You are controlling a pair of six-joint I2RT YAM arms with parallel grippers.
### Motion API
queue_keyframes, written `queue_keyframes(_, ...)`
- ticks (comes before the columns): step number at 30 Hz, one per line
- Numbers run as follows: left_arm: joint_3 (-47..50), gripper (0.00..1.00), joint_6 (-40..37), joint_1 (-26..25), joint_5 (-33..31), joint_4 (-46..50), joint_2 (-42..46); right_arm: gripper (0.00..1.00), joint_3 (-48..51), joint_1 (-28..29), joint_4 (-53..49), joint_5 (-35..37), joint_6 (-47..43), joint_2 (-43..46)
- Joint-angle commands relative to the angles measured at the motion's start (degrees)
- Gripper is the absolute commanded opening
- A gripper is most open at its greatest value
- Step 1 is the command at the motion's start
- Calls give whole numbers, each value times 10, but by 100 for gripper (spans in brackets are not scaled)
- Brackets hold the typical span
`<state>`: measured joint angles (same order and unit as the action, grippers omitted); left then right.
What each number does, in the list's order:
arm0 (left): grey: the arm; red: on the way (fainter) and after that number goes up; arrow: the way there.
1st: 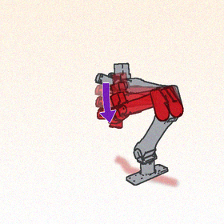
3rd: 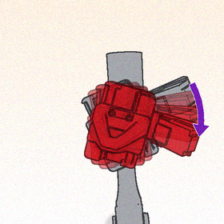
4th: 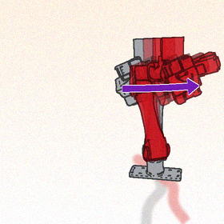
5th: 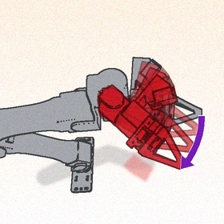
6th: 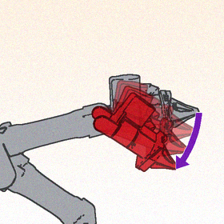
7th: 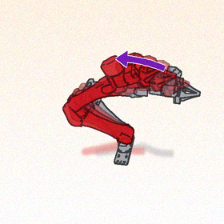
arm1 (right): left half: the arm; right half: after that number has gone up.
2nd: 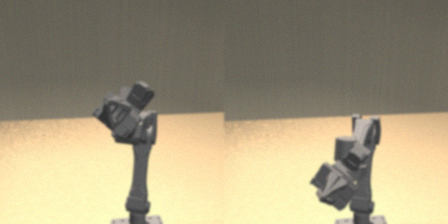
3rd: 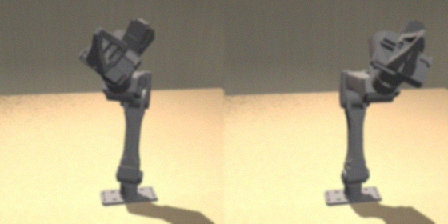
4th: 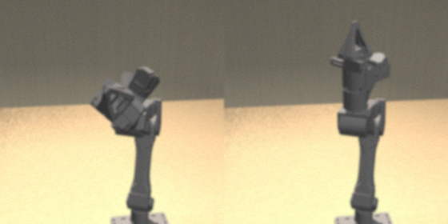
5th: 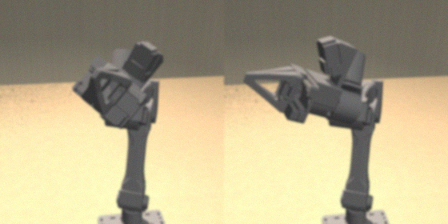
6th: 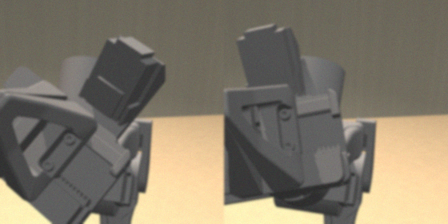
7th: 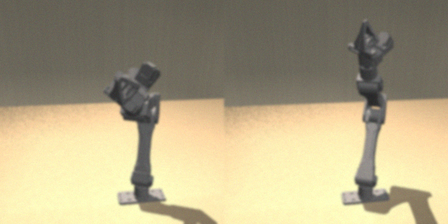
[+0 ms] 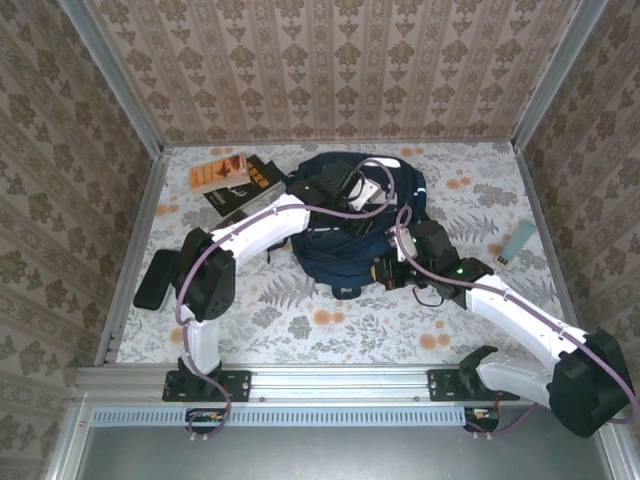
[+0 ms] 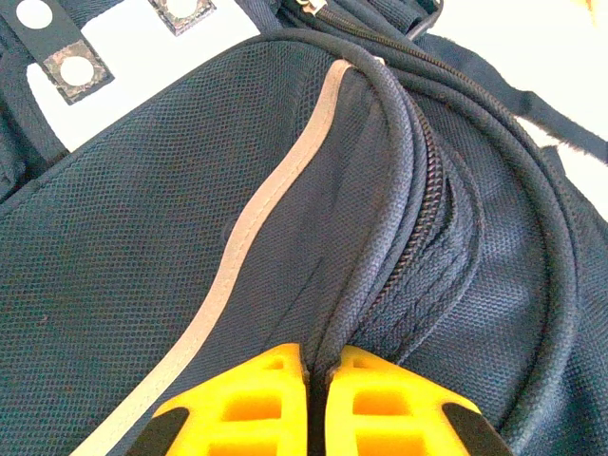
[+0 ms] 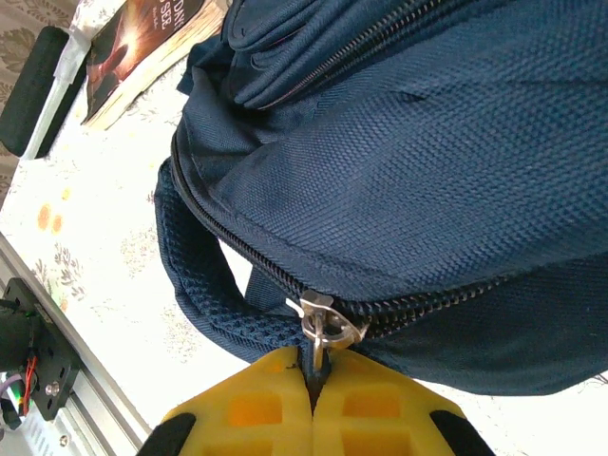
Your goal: Pack the student bag
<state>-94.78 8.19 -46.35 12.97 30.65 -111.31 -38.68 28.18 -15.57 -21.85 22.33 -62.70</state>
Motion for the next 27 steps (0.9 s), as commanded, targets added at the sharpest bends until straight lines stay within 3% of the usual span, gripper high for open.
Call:
queue_keyframes(1,6,7,68,24,8,-73,27,0,1,21,34,-55,-7,11)
queue_keyframes(6,10,5,104,24,34,-105,23,0,-15,84,59,-35,-12,-35)
queue_keyframes(10,23,5,111,31,30,-113,26,2,-20,92,64,3,4,-33)
queue_keyframes(14,50,4,111,42,40,-122,40,20,-6,62,43,51,29,22)
queue_keyframes(19,73,4,105,47,49,-130,57,58,9,-4,2,85,99,91)
queue_keyframes(24,84,3,102,47,61,-141,69,73,7,-80,-7,66,209,107)
queue_keyframes(27,89,3,102,48,69,-146,77,75,-3,-104,7,31,269,85)
